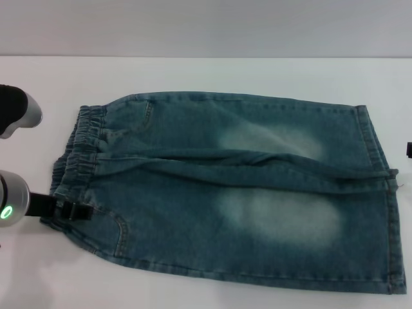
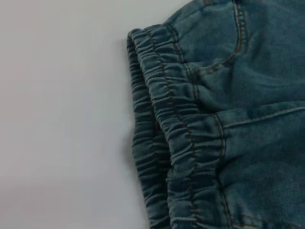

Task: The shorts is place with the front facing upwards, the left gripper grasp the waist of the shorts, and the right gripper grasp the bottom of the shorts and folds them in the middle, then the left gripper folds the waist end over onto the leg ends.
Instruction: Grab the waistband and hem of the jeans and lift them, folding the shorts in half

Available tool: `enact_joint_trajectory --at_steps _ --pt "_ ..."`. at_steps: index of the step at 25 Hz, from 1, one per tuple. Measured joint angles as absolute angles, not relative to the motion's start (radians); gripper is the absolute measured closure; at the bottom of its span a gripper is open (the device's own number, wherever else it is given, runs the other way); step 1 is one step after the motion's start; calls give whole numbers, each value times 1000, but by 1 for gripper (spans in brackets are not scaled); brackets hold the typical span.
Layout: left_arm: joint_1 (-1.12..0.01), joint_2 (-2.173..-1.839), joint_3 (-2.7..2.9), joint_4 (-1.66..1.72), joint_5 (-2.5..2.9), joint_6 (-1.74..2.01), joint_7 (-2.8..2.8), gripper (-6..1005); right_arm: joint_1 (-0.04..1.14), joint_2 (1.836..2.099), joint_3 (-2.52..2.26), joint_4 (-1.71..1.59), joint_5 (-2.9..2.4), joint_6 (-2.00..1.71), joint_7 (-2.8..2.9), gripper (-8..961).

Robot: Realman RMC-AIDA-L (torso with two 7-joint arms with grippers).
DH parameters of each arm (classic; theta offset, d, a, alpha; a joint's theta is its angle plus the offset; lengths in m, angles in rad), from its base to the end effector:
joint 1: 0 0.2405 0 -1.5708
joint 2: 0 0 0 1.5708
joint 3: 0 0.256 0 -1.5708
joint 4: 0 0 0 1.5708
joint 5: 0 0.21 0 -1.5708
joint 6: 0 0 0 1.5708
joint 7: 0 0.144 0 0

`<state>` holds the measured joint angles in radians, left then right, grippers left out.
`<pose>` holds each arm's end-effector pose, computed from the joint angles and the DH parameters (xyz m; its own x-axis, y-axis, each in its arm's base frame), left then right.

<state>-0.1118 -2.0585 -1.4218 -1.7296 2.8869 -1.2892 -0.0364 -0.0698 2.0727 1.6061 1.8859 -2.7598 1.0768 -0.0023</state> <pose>-0.2425 0.2888 0.0115 0.4743 0.8649 0.1642 0.6586 -0.2248 -0.7181 0.2498 0.2858 0.0729 0.4612 -0.7278 -0.5075 -0.7615 -0.0312 -0.6474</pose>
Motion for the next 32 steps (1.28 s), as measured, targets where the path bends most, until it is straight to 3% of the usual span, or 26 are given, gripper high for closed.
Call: enact_joint_trajectory --at_steps 6,11,27,30,32 --pt "-150 -2057 -1450 -1708 2887 -1329 -28 213 -70 2072 1613 1900 -2759 1082 -2 288" --pt "-174 -2058 -1450 -1668 2886 -1337 -26 403 -71 2072 1617 1906 -2758 1091 -1 294" --pt "-168 -2057 -1455 -1719 2887 -1353 -30 740 -74 2074 1607 1936 -2759 1226 -14 312" --pt "-168 -2057 -1455 -1720 2887 -1353 -32 944 -74 2074 1598 1938 -2759 1235 -10 316" --pt "-168 -2057 -1455 -1720 2887 -1353 -32 950 -75 2074 1589 1942 -2759 1236 -9 318"
